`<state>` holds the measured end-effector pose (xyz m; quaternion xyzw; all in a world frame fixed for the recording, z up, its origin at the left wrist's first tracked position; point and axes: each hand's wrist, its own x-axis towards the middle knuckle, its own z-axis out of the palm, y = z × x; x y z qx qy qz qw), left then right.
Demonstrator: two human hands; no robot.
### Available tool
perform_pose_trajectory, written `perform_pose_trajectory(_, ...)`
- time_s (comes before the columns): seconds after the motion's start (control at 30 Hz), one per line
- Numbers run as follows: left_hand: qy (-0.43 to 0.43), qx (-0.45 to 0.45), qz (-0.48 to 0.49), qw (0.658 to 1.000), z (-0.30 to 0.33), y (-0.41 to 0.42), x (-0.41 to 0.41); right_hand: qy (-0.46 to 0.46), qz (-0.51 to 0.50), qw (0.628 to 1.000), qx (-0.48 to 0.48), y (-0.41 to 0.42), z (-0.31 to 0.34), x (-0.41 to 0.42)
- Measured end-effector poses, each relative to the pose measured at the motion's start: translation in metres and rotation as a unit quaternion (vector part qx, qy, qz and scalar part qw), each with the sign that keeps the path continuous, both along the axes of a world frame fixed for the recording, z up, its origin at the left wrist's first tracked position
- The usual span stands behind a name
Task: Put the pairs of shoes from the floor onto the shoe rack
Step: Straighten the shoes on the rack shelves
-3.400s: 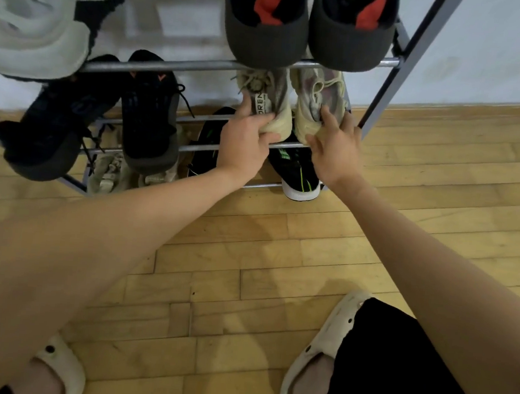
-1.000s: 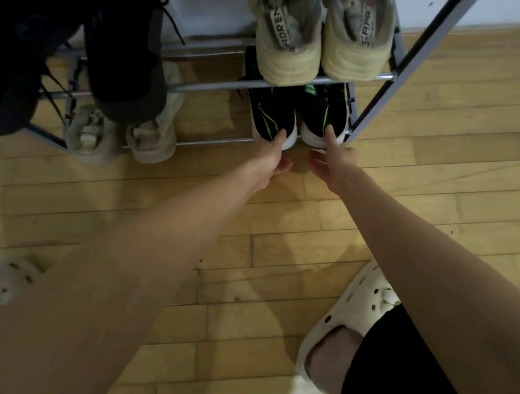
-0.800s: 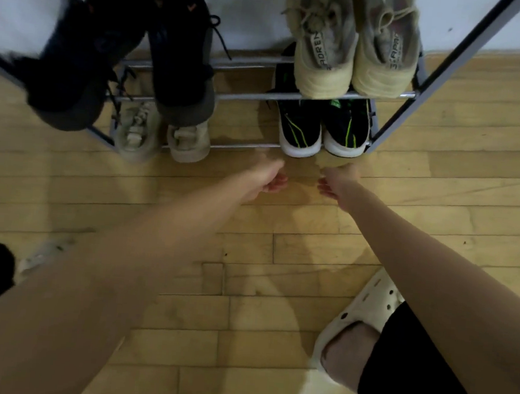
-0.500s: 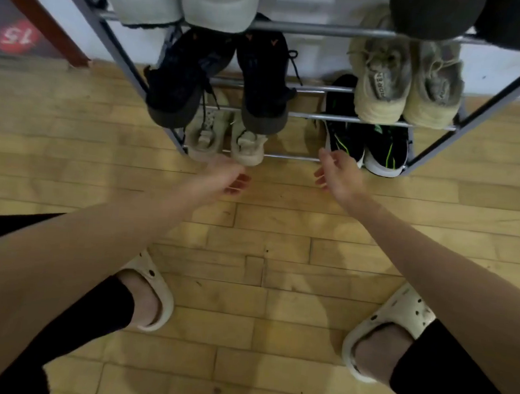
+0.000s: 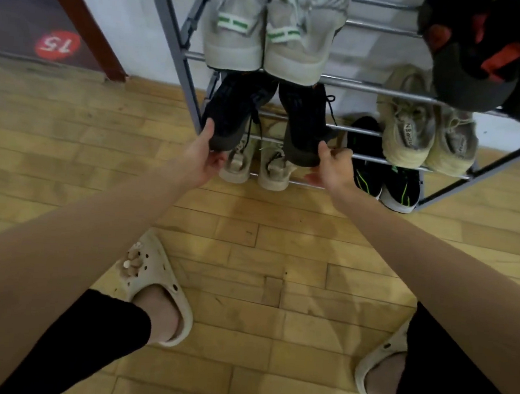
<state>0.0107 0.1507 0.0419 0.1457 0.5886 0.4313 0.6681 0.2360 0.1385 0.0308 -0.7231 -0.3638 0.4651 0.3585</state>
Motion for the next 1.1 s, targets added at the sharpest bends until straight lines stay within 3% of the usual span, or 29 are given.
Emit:
perform_pose_trajectory(0.17, -0.060, 0.007, 0.067, 0.996, -0.008, 0.010, 0.000, 0.073, -0.041, 0.996, -0.037, 0.011, -0.005, -0.001)
perform_pose_trajectory(0.4, -0.115, 0.049, 0.107, 0.986, -0.009, 0.015, 0.010, 0.184, -0.054, 0.981, -0.014, 0.020, -0.005, -0.024)
perform_pose_trajectory(0.5, -0.124, 0.055, 0.103, 0.985, -0.007, 0.020, 0.017, 0.174, -0.035, 0.984, -0.010, 0.022, -0.006, -0.043)
perform_pose_trajectory(0.8, -0.081, 0.007, 0.016, 0.997, -0.018, 0.027, 0.021, 0.085, -0.032, 0.996, -0.004, 0.035, -0.014, -0.053)
perform_pose_trajectory(1.1, -0.017, 0.016, -0.009, 1.000, -0.016, 0.027, 0.017, 0.232, -0.145, 0.961, -0.043, 0.033, -0.006, -0.064)
